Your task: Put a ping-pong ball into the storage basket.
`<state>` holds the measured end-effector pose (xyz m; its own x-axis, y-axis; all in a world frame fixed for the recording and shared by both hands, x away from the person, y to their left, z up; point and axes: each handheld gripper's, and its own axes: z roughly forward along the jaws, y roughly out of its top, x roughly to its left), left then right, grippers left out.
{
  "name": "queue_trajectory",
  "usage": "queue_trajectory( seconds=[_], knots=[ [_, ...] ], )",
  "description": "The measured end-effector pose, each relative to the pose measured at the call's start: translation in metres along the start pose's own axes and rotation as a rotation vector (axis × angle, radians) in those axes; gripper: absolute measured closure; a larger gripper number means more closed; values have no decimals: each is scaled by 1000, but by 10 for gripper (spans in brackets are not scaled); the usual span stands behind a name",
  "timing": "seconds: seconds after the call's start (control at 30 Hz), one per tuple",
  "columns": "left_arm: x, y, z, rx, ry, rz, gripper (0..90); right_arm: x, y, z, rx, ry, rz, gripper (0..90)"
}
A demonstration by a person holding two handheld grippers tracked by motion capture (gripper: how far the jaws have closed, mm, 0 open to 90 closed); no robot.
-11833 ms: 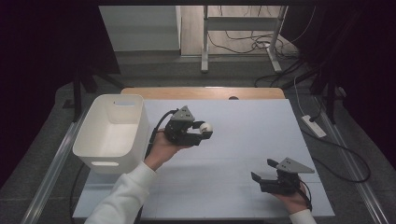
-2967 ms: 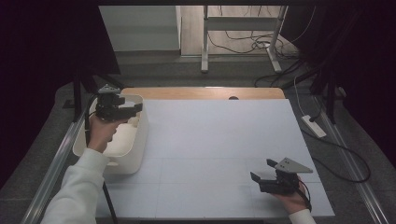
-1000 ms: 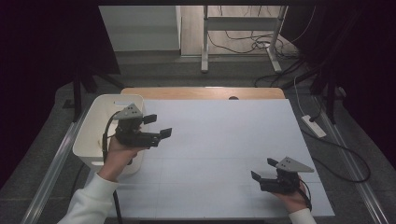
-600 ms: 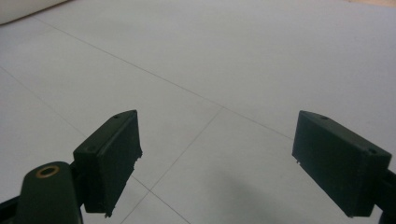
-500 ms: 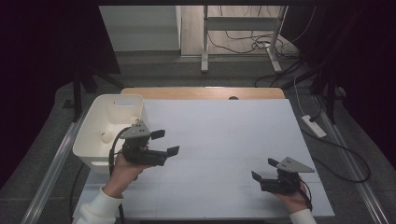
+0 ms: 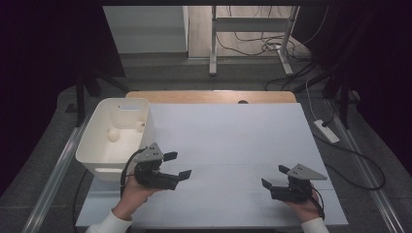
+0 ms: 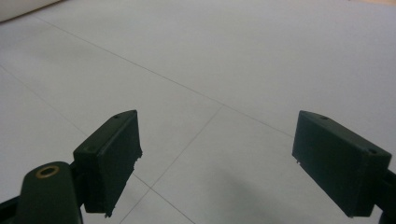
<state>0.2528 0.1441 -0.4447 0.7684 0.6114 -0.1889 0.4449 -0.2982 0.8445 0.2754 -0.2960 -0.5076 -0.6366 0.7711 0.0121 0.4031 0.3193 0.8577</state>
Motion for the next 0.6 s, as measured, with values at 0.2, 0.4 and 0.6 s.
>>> queue_trajectory(
  seconds=[0.2, 0.4, 0.6],
  knots=[
    [-6, -24, 0, 0, 10, 28, 176, 1, -1, 1, 1, 6, -6, 149],
    [-4, -47, -7, -4, 30, 33, 175, 3, 0, 1, -6, 8, -6, 148],
    [5, -64, -9, 1, 37, 2, 177, 3, 0, 1, -8, 16, -13, 148]
  ],
)
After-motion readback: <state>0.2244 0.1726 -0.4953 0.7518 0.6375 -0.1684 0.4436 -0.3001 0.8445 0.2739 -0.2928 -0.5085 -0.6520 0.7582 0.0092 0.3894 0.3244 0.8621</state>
